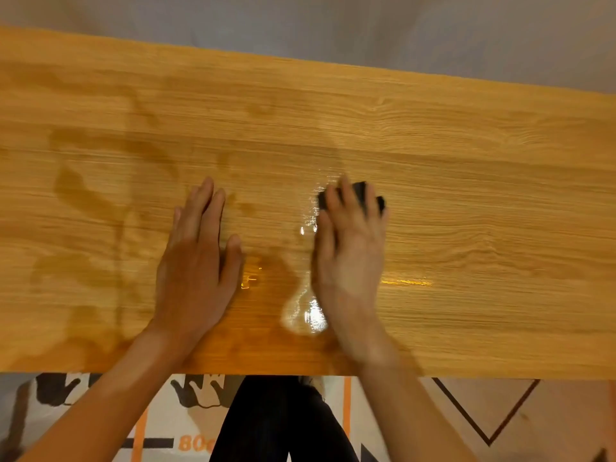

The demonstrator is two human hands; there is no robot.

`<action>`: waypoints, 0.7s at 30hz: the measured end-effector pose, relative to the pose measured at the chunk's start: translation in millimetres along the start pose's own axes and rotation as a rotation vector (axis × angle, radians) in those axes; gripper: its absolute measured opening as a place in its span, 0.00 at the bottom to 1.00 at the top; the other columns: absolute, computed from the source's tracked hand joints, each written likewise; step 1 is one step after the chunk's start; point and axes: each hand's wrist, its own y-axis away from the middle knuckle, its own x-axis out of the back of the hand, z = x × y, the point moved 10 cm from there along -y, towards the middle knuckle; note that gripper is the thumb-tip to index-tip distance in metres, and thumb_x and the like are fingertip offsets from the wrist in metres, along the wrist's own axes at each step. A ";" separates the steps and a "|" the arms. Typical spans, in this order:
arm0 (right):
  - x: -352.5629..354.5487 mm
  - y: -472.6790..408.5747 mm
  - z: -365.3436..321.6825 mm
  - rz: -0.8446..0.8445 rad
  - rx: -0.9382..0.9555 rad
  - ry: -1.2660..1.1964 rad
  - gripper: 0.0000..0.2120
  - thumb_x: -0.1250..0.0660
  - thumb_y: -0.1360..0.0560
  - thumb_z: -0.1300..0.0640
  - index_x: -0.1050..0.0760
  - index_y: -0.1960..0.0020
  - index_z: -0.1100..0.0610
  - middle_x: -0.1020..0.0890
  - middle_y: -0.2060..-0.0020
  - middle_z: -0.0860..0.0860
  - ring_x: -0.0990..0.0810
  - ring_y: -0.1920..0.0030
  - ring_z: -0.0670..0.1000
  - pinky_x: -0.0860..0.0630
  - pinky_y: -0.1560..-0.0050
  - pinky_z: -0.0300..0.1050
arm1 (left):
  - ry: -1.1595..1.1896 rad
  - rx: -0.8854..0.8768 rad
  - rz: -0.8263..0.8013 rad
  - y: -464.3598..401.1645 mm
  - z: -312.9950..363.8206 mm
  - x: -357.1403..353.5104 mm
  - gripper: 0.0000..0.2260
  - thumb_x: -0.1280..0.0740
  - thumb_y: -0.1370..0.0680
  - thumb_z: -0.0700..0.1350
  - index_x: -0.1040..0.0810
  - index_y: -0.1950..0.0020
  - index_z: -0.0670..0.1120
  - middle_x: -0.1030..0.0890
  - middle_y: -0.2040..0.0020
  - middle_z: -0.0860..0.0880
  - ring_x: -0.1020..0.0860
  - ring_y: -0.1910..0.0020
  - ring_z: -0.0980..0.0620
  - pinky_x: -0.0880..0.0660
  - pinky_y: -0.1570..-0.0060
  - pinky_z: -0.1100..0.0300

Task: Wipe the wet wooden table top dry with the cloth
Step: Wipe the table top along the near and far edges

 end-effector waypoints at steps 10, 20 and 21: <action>41.9 3.3 66.3 -0.124 0.090 0.066 0.19 0.44 0.17 0.55 0.31 0.27 0.56 0.31 0.27 0.50 0.41 0.24 0.54 0.46 0.24 0.58 | -0.040 -0.066 0.128 8.4 6.2 3.8 0.24 0.44 0.15 0.47 0.36 0.21 0.35 0.37 0.20 0.40 0.39 0.19 0.44 0.45 0.19 0.49; 3.3 32.7 5.3 -0.086 0.101 0.196 0.20 0.38 0.21 0.60 0.31 0.29 0.56 0.32 0.27 0.55 0.38 0.26 0.60 0.43 0.26 0.60 | 0.005 -0.040 0.083 4.8 3.0 3.5 0.24 0.42 0.15 0.46 0.37 0.21 0.38 0.38 0.19 0.42 0.42 0.19 0.45 0.39 0.23 0.41; -10.7 43.1 -13.7 -0.111 0.158 0.169 0.23 0.34 0.23 0.61 0.31 0.29 0.57 0.31 0.28 0.56 0.38 0.26 0.61 0.42 0.26 0.61 | 0.015 -0.029 0.075 5.1 3.1 3.7 0.24 0.42 0.15 0.47 0.37 0.20 0.38 0.38 0.19 0.42 0.42 0.19 0.45 0.39 0.23 0.40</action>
